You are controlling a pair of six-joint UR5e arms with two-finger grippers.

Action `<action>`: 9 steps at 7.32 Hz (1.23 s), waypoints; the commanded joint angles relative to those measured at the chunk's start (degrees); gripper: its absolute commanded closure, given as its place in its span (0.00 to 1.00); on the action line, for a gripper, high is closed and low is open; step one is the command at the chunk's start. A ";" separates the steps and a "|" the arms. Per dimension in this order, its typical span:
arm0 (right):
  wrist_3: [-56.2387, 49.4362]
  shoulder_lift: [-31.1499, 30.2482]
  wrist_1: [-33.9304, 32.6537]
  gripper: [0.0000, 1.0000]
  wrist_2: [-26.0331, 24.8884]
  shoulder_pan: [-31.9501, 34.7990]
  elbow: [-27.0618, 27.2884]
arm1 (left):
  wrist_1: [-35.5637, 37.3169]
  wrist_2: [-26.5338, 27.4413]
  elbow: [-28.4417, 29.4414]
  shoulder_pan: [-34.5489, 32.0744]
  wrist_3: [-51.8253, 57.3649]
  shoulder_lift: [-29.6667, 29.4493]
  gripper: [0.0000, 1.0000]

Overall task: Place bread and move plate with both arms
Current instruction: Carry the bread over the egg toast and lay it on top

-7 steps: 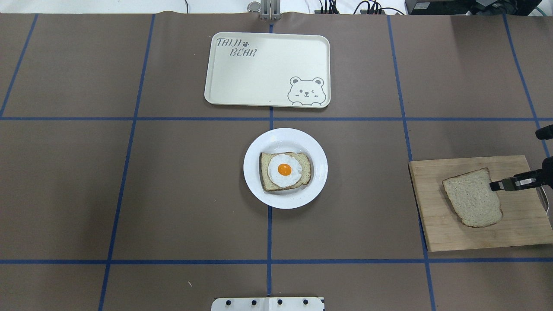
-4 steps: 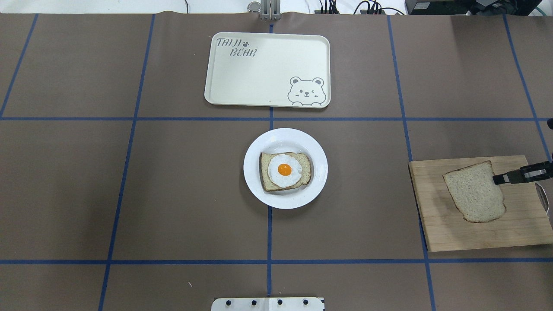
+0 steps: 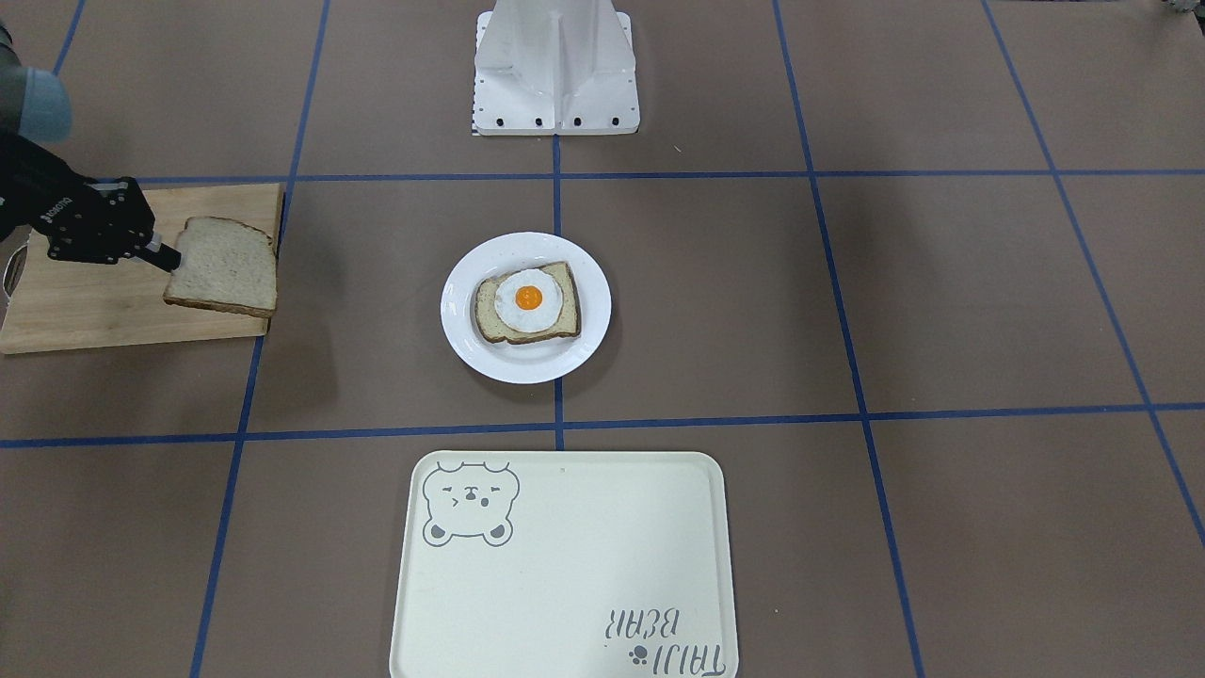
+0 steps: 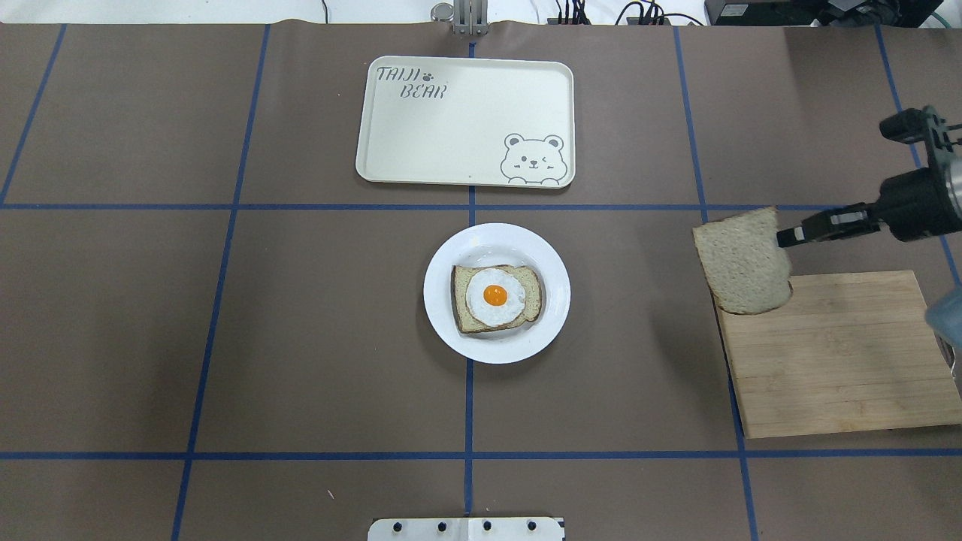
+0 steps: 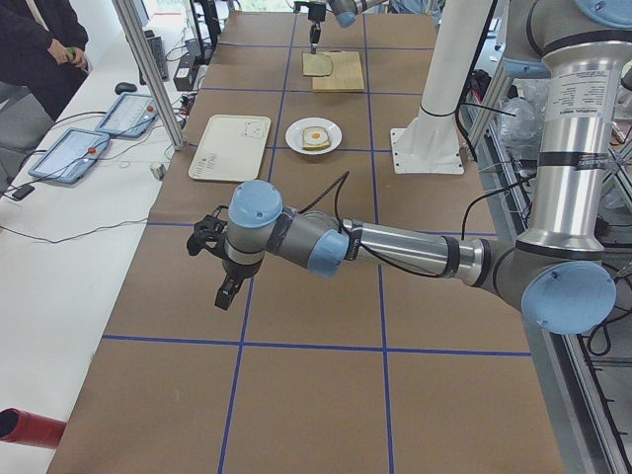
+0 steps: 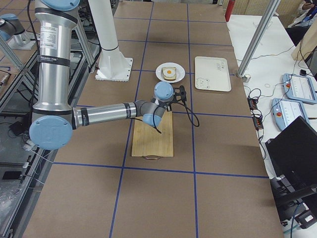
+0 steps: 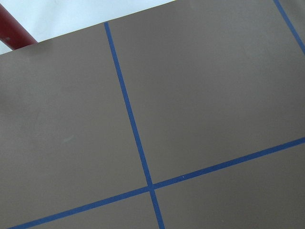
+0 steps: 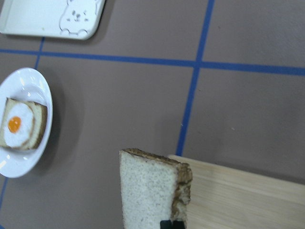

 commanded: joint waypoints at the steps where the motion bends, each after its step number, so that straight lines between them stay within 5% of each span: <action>1: 4.36 11.77 -5.31 1.00 -3.82 -5.20 -0.60 | -0.06 0.00 1.09 0.00 0.06 -0.26 0.01; 6: 10.54 22.28 -11.85 1.00 -33.08 -27.36 -3.22 | -0.06 -0.09 3.21 0.09 0.06 -0.97 0.01; 9: 9.93 22.11 -11.59 1.00 -35.39 -29.66 -7.19 | -0.06 0.00 3.21 0.09 0.06 -0.97 0.01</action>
